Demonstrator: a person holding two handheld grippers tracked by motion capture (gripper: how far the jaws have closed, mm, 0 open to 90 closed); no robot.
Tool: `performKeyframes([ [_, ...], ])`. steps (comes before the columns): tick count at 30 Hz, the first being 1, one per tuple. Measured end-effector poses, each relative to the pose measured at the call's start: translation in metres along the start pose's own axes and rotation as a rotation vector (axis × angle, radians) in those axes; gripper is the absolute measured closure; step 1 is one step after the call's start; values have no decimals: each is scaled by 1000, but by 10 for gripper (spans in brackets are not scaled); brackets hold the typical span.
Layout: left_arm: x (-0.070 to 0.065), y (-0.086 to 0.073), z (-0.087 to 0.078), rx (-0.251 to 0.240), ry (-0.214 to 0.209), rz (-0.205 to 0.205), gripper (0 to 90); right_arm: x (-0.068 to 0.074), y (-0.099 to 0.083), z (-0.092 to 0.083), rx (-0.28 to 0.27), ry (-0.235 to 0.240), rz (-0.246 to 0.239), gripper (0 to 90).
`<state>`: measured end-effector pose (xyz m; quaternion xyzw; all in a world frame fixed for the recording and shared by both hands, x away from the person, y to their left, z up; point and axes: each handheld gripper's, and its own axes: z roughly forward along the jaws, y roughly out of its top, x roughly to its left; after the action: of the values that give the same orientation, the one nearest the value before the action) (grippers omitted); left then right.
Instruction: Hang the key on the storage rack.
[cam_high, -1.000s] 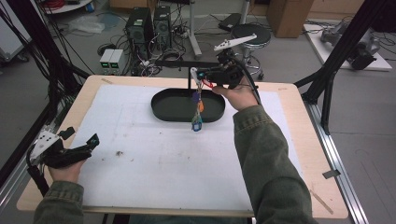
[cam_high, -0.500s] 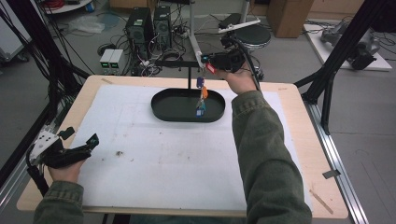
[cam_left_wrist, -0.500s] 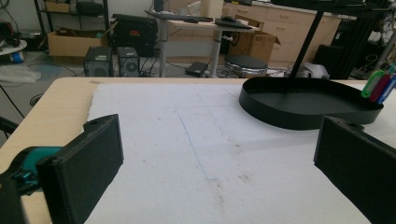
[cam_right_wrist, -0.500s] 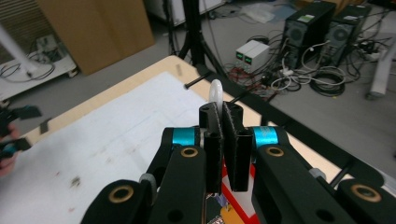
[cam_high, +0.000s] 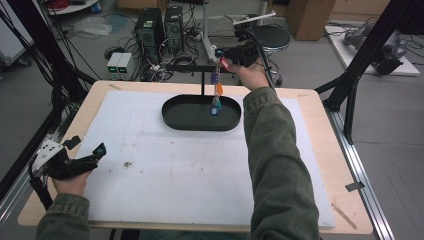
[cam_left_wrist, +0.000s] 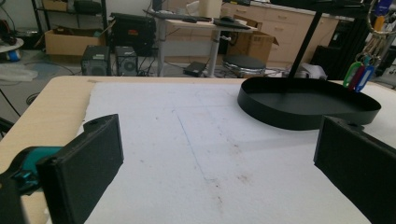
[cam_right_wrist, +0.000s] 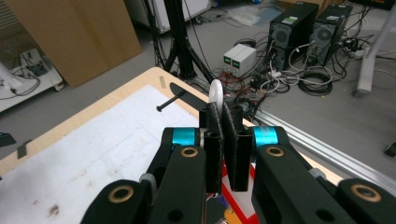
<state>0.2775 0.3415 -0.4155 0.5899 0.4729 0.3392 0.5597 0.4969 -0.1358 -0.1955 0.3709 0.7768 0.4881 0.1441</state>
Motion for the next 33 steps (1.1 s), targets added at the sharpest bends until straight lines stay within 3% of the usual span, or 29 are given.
performKeyframes([
  [5, 1, 0, 0, 2, 1, -3, 18, -3, 5, 10, 25, -29, -7, 873],
  [11, 1, 0, -1, -2, 1, -2, 18, 3, 10, 22, 33, -24, -25, 873],
  [22, 1, -1, -1, -3, 0, -6, 18, -3, 8, 44, 13, -31, 14, 873],
  [33, 1, -2, 1, 2, -6, -6, 18, -19, 2, 60, -8, 46, 72, 872],
])
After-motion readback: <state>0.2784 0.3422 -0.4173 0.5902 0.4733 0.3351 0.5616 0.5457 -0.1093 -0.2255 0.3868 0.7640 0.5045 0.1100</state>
